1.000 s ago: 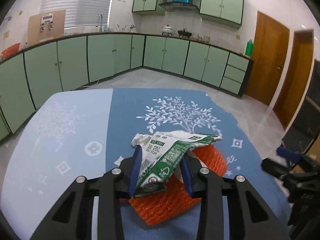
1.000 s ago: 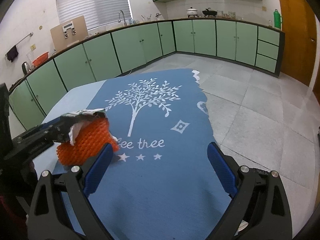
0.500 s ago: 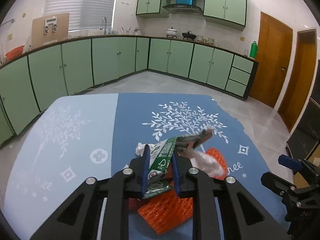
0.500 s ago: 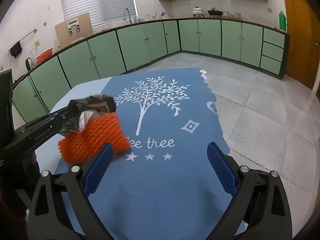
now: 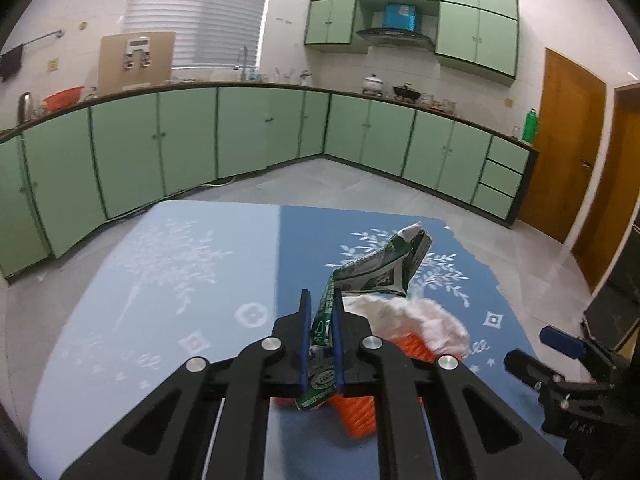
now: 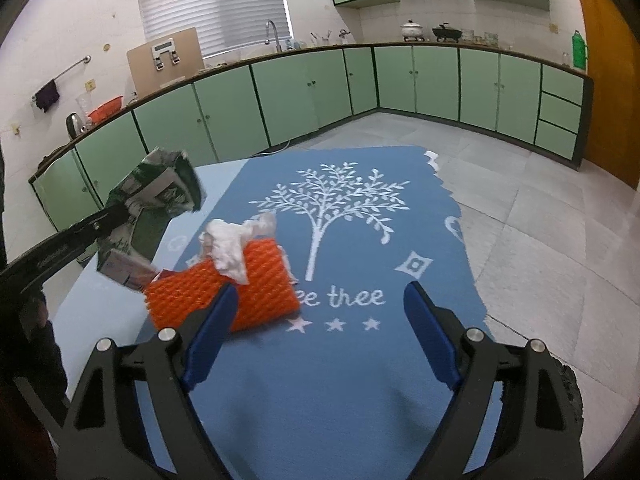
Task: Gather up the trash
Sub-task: 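Grasp the white tissue with the right gripper while the left holds the wrapper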
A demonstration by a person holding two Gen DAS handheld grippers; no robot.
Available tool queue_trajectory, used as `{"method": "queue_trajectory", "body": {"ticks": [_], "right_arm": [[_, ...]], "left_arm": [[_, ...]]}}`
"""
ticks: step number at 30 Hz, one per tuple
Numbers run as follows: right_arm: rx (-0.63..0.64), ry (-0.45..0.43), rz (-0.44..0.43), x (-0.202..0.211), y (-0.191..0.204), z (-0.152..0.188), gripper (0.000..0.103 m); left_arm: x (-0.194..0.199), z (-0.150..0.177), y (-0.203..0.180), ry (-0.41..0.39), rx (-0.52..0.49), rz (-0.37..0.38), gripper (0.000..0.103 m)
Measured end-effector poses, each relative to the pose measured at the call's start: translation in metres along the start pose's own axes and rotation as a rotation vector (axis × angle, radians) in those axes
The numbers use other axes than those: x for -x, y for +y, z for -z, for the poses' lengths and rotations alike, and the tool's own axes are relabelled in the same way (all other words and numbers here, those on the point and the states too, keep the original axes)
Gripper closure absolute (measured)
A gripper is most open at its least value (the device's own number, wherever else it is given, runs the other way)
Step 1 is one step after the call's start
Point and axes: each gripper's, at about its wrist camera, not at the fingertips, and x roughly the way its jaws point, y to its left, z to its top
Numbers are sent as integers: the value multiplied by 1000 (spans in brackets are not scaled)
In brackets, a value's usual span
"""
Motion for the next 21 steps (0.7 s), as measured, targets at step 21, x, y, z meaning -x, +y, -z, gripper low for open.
{"method": "queue_trajectory", "body": {"ticks": [21], "right_arm": [[58, 12, -52, -25, 46, -10, 22]], "left_arm": [[-8, 33, 40, 115, -12, -44, 73]]}}
